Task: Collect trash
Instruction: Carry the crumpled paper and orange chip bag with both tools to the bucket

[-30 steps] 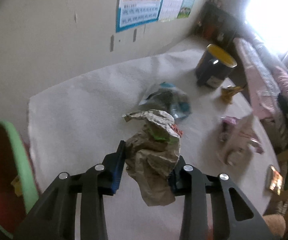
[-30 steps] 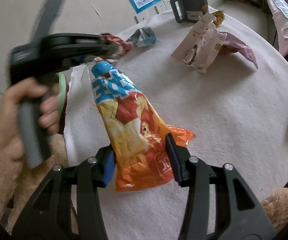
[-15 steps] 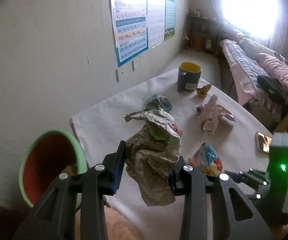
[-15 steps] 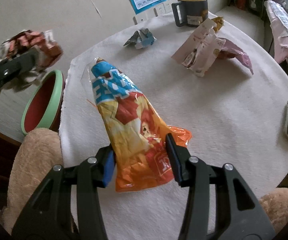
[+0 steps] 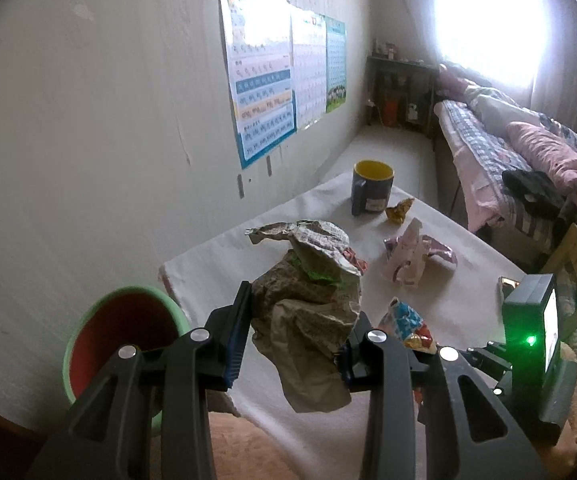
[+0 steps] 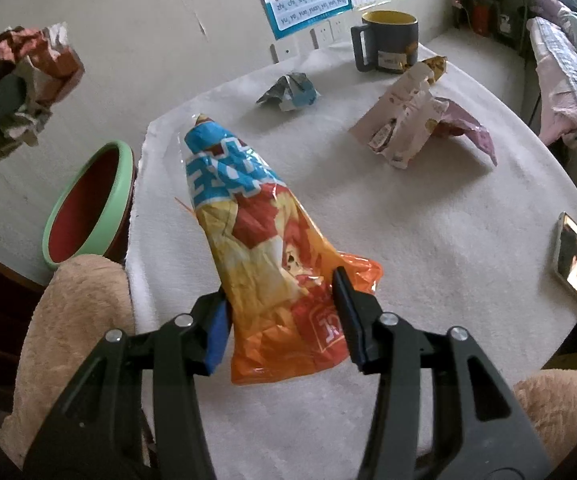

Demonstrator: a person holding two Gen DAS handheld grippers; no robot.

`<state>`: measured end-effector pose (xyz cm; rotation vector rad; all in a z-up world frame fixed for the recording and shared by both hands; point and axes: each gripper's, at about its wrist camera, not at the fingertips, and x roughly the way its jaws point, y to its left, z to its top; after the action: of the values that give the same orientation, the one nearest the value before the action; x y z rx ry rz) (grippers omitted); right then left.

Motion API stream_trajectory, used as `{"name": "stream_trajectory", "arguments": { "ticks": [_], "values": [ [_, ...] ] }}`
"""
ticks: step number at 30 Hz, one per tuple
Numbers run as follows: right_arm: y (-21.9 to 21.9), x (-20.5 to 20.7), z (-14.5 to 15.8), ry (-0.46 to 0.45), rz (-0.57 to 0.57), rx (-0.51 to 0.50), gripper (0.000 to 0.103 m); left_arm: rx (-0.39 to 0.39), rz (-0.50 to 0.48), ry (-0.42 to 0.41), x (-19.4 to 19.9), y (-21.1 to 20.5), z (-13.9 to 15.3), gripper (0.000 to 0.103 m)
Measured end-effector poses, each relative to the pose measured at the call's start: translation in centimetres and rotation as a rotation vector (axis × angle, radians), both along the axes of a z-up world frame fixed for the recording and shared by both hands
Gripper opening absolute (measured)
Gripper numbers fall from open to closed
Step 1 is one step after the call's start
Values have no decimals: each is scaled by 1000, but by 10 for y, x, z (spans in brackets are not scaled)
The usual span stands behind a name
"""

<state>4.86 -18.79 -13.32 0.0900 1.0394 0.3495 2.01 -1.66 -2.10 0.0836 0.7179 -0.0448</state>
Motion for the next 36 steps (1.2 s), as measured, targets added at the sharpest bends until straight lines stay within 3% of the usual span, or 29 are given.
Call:
{"name": "stream_trajectory", "arguments": {
  "ticks": [5, 17, 27, 36],
  "values": [
    [5, -4, 0, 6, 2, -12, 46, 17, 11, -32, -6, 5, 7, 34],
    [20, -10, 3, 7, 22, -51, 46, -25, 46, -52, -17, 28, 11, 34],
    [44, -7, 31, -21, 51, -4, 46, -83, 151, 50, -13, 80, -29, 34],
    [90, 4, 48, -28, 134, 35, 46, -109, 263, 58, -19, 131, -41, 34]
  ]
}}
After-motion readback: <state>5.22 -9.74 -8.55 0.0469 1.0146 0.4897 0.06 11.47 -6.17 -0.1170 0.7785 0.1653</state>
